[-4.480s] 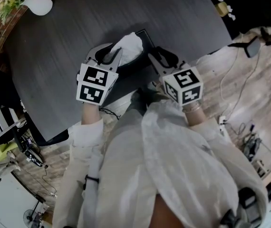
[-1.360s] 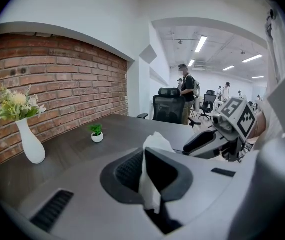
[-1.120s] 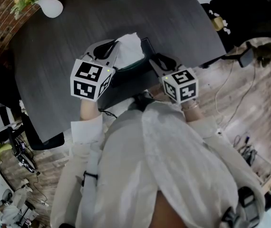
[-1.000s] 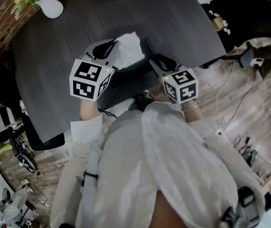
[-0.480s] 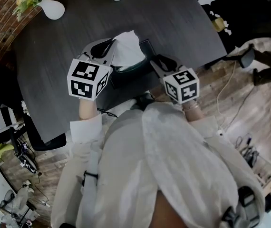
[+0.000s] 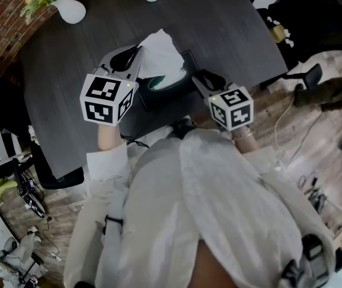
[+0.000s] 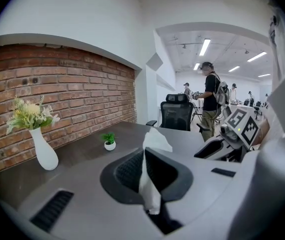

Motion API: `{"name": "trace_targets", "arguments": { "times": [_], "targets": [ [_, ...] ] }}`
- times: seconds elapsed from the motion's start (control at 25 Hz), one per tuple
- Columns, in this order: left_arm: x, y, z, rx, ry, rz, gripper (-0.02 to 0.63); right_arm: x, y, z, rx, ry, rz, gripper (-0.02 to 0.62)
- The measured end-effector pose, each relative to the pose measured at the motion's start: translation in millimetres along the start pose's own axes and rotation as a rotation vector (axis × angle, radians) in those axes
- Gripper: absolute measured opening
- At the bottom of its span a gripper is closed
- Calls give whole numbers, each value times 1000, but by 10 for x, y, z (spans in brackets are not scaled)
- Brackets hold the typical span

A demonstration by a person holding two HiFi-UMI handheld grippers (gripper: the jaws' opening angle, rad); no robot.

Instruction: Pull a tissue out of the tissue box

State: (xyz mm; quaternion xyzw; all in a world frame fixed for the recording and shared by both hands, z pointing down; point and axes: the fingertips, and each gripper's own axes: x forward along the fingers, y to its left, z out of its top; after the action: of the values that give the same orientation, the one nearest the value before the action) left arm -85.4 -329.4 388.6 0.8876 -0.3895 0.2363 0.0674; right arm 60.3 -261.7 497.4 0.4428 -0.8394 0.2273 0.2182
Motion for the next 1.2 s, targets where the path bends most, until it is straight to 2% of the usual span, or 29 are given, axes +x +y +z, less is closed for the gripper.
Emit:
{"name": "trace_targets", "arguments": {
  "times": [0.56,0.92,1.2],
  "targets": [
    [-276,56,101,-46,-96,60,9,-12,0,-2,9,0,-13,110],
    [-443,107,125,-73,-167,99,9,-27,-26,-1,-5,39,-35,110],
    [-579,169,81,-102,-205,132,9,-55,-15,402,-57,-33,-33,107]
  ]
}}
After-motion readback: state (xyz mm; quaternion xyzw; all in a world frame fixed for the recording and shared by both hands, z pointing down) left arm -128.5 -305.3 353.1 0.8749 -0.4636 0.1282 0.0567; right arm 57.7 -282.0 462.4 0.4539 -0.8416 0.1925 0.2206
